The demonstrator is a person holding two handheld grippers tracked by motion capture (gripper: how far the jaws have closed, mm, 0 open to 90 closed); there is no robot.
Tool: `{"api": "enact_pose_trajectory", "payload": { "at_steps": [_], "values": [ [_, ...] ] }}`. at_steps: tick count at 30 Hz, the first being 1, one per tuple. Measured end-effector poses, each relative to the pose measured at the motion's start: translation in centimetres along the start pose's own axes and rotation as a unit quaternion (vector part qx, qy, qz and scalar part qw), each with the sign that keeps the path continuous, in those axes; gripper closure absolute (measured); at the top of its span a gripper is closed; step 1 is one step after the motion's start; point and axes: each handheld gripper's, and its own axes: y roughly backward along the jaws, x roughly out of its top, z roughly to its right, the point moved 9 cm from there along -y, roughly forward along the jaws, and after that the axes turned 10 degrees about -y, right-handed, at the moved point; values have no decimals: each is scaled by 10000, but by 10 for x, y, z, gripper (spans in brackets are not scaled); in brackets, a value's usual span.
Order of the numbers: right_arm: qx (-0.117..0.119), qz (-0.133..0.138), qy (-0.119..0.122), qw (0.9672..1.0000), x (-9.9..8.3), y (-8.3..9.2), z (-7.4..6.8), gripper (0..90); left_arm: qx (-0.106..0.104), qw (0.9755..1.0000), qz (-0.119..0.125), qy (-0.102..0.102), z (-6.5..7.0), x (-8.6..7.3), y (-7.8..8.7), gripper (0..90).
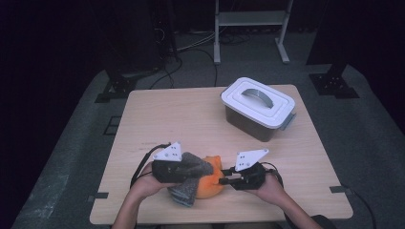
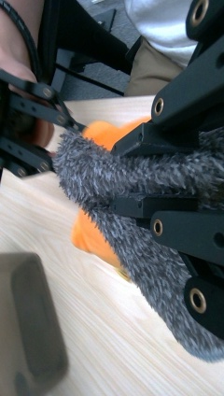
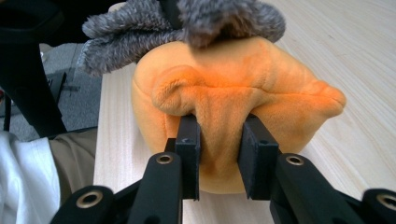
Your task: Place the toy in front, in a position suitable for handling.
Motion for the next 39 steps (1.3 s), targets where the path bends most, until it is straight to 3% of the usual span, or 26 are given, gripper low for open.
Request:
{"api": "enact_pose_trajectory", "payload": {
  "at_steps": [4, 6, 13, 20, 28, 34, 36, 39],
  "values": [
    [47, -63, 171, 9998, -1, -4, -7, 707, -193, 9994, -2, -280, 16, 14, -11, 741],
    [31, -110, 270, 9996, -1, -6, -8, 707, -154, 9991, -131, -372, 17, 15, -14, 741],
    [12, -92, 240, 9997, -1, -4, -6, 712, 4, 9998, -138, -132, 3, 1, -3, 736],
    [-1, -88, 181, 9998, -4, -1, 1, 707, 166, 9994, -104, 291, -14, -21, 8, 736],
    [213, 81, 107, 9997, -2, 2, -2, 487, -13, 9990, -119, 438, -12, -29, 7, 738],
    [575, 539, -57, 9969, 8, 16, -4, 467, -267, 9988, -116, 390, -3, -26, 0, 737],
    [456, 566, -147, 9972, 9, 16, -1, 467, -437, 9984, -155, 320, 2, -25, -4, 737],
    [296, 372, -149, 9988, 3, 7, 1, 477, -461, 9984, -245, 237, 6, -22, -7, 736]
  ]
}}
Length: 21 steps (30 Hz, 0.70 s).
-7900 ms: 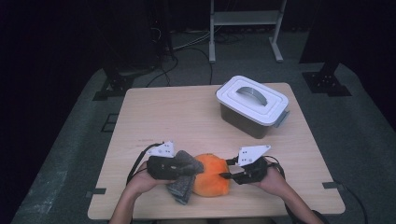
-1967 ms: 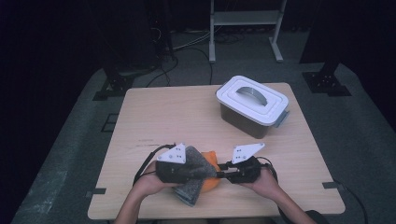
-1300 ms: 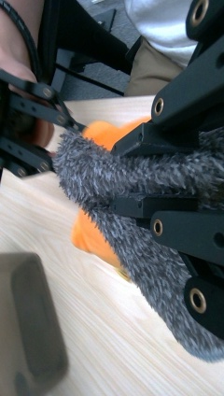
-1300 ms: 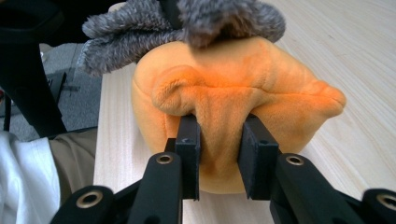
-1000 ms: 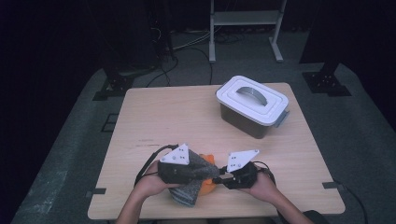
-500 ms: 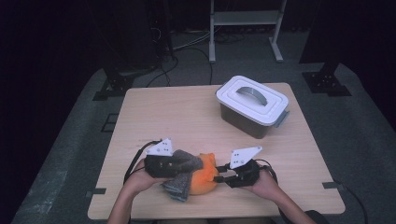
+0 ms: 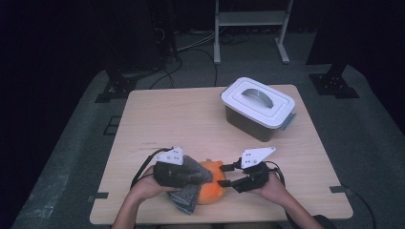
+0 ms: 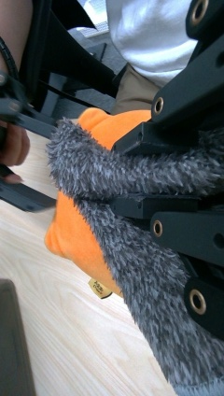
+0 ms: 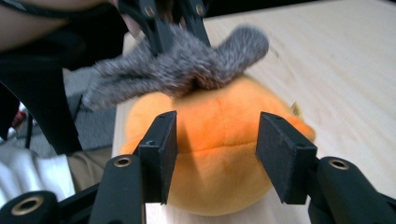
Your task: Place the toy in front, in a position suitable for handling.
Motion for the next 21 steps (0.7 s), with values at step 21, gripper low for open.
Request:
{"api": "enact_pose_trajectory", "payload": {
  "at_steps": [21],
  "values": [
    [-291, -263, -122, 9992, -7, -9, 5, 349, 32, 9999, -79, 127, -2, -3, -2, 740]
  ]
}}
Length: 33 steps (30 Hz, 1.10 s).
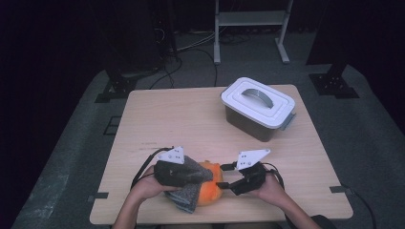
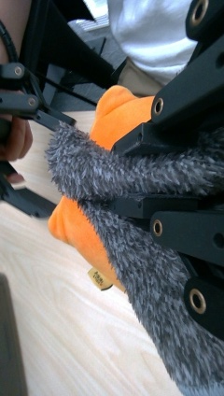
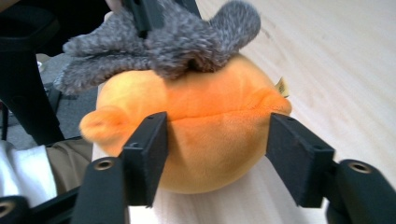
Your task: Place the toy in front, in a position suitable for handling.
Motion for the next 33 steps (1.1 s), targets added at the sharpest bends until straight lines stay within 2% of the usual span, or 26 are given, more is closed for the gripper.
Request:
{"api": "enact_pose_trajectory", "payload": {
  "at_steps": [2, 4, 6, 9, 13, 17, 20, 24, 26, 30, 33],
  "values": [
    [106, -52, -199, 9997, -3, -4, 1, 316, -80, 10000, 20, 10, 2, 0, -1, 740],
    [219, -182, -441, 9986, -7, -9, 4, 278, -261, 9997, 43, -4, 7, 1, -5, 740],
    [340, -385, -525, 9973, -13, -14, 1, 288, -383, 9993, 4, -31, 11, 0, -10, 740],
    [269, -538, -301, 9977, -14, -13, -1, 417, -388, 9992, 76, -16, 11, 3, -12, 739],
    [134, -468, -4, 9988, -10, -6, -1, 581, -175, 9998, 103, -87, 7, 7, -4, 740],
    [67, -360, 231, 9991, -4, 0, 0, 615, -56, 9999, 152, -55, 2, 6, 5, 740],
    [-41, -282, 246, 9993, -2, 5, 4, 619, -23, 9998, 175, 27, -1, 2, 8, 739],
    [-201, -246, 267, 9991, -1, 11, 12, 618, -14, 9999, 139, 78, -3, -2, 8, 739],
    [-251, -233, 202, 9992, -1, 13, 17, 598, -78, 9999, 135, 71, -1, -2, 4, 739],
    [94, -357, -166, 9992, -4, 14, 17, 430, -199, 9998, 62, 28, 4, -1, -4, 739],
    [314, -385, -446, 9978, -6, 15, 15, 360, -318, 9995, 23, -41, 10, 0, -8, 739]
  ]
}}
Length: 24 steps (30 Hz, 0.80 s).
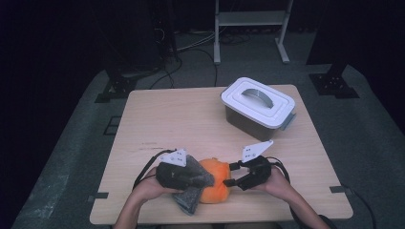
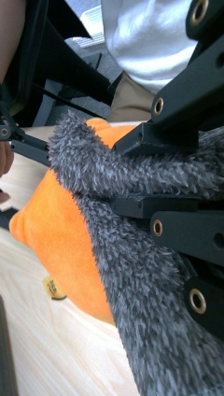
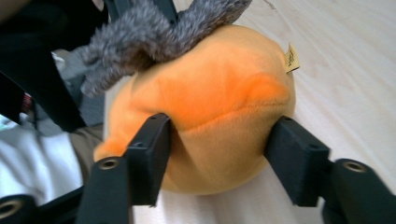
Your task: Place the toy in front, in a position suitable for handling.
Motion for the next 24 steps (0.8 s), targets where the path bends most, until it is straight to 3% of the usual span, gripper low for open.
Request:
{"api": "enact_pose_trajectory", "payload": {
  "at_steps": [2, 5, 8, 11, 14, 17, 20, 23, 24],
  "values": [
    [181, 12, -201, 9996, 0, -1, -1, 337, -99, 9999, -55, -76, 5, 2, -4, 739],
    [172, -25, -241, 9996, 0, -4, -1, 327, -196, 9997, -70, -129, 9, 5, -9, 739],
    [0, -3, -209, 9998, -2, -8, 0, 433, -137, 9998, -21, -109, 7, 6, -6, 740],
    [-235, 77, 147, 9996, 2, -6, -2, 569, -51, 9998, 199, -35, 2, 10, 2, 746],
    [-366, 184, 509, 9979, 7, -2, -7, 603, 130, 9990, 422, 20, -3, 16, 13, 746],
    [-509, 281, 1090, 9923, 12, 5, -14, 613, 467, 9969, 626, 54, -12, 21, 28, 746],
    [-585, 353, 1454, 9870, 14, 11, -17, 609, 673, 9939, 861, 127, -18, 24, 38, 746],
    [-542, 369, 1588, 9851, 12, 8, -17, 588, 684, 9954, 659, 156, -20, 17, 30, 745],
    [-477, 366, 1540, 9862, 11, 7, -17, 571, 621, 9963, 567, 195, -19, 14, 24, 745]
  ]
}}
